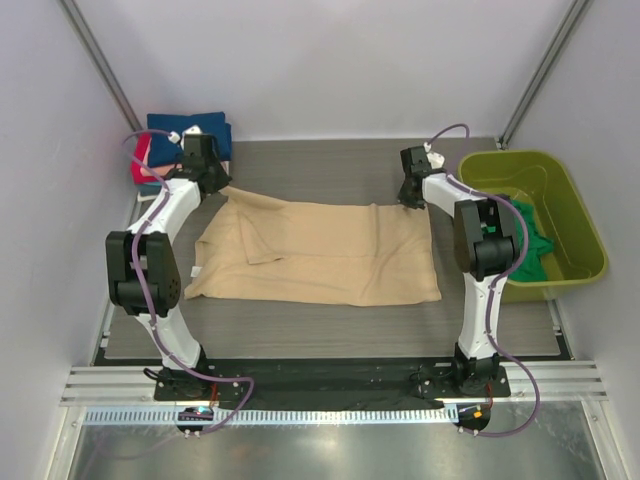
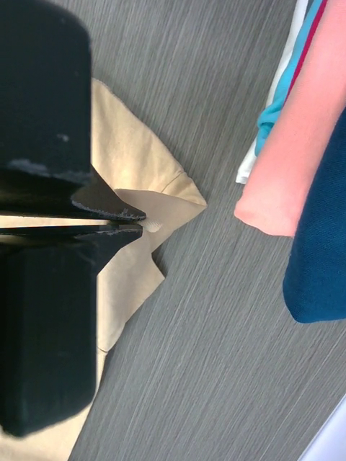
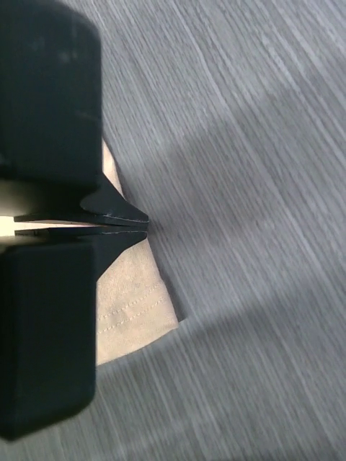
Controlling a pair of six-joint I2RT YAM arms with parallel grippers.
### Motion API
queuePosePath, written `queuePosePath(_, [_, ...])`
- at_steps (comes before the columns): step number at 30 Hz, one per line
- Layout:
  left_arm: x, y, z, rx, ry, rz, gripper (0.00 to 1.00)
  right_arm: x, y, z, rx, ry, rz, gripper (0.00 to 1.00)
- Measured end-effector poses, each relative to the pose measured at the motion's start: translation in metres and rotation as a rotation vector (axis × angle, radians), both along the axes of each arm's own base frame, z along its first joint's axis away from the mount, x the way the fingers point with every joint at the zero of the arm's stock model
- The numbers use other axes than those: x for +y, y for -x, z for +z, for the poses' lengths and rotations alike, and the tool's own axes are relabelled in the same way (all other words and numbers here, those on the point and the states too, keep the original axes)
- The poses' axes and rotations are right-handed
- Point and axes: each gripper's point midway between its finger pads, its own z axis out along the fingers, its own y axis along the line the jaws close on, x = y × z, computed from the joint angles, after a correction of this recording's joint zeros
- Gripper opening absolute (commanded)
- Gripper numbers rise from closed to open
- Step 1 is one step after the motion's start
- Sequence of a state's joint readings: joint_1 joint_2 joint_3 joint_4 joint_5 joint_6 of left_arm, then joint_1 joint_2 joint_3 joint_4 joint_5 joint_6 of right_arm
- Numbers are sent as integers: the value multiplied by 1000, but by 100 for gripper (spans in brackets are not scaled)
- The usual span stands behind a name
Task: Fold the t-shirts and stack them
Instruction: Fold the tshirt
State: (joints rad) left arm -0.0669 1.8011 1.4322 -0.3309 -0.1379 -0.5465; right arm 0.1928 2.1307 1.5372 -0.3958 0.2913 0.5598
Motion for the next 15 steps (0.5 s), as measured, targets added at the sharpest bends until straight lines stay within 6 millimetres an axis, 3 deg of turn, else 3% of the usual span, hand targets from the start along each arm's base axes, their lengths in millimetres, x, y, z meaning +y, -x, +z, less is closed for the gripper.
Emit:
queuePosePath(10, [-3, 0, 2, -4, 15, -12, 0, 7, -3, 2, -21, -34, 17, 1])
queuePosePath(15, [-7, 11, 15, -27, 43, -11, 0, 13, 18, 4, 14, -65, 45, 1])
